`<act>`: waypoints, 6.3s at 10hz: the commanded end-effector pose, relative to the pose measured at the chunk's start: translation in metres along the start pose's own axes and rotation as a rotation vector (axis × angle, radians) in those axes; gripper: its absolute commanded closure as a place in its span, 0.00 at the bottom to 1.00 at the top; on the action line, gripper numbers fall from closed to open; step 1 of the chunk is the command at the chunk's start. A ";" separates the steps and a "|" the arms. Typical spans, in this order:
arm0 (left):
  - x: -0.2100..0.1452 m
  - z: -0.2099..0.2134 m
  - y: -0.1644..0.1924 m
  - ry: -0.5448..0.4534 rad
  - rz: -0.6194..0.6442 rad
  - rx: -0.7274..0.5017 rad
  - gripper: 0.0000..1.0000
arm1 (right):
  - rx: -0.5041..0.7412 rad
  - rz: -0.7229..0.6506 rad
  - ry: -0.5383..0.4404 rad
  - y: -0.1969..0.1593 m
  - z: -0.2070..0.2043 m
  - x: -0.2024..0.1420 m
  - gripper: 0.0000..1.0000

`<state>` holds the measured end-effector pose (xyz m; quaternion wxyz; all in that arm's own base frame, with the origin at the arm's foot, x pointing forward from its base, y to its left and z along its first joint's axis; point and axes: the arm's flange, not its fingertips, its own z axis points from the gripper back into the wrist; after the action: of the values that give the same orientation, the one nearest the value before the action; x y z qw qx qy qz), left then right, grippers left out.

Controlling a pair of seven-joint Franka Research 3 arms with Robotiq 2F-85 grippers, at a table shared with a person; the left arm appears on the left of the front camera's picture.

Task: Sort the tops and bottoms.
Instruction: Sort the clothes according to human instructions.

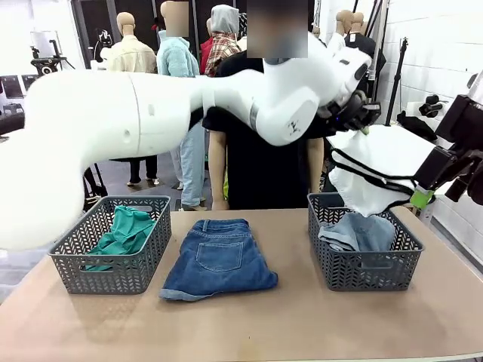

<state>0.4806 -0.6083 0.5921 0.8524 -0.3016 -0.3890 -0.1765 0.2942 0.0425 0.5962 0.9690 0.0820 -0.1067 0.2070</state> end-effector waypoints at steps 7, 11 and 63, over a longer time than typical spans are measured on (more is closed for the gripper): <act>-0.088 -0.054 0.075 0.144 0.115 0.212 1.00 | 0.008 -0.003 0.000 -0.001 0.000 0.003 0.00; -0.110 -0.065 0.106 0.215 0.092 0.258 1.00 | 0.008 -0.003 0.000 -0.001 0.000 0.003 0.00; 0.000 0.003 0.040 0.104 0.048 0.051 0.00 | 0.008 -0.003 0.000 -0.001 0.000 0.003 0.00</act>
<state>0.5039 -0.5760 0.5780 0.8835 -0.2834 -0.3312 -0.1715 0.2946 0.0423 0.5959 0.9691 0.0821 -0.1062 0.2067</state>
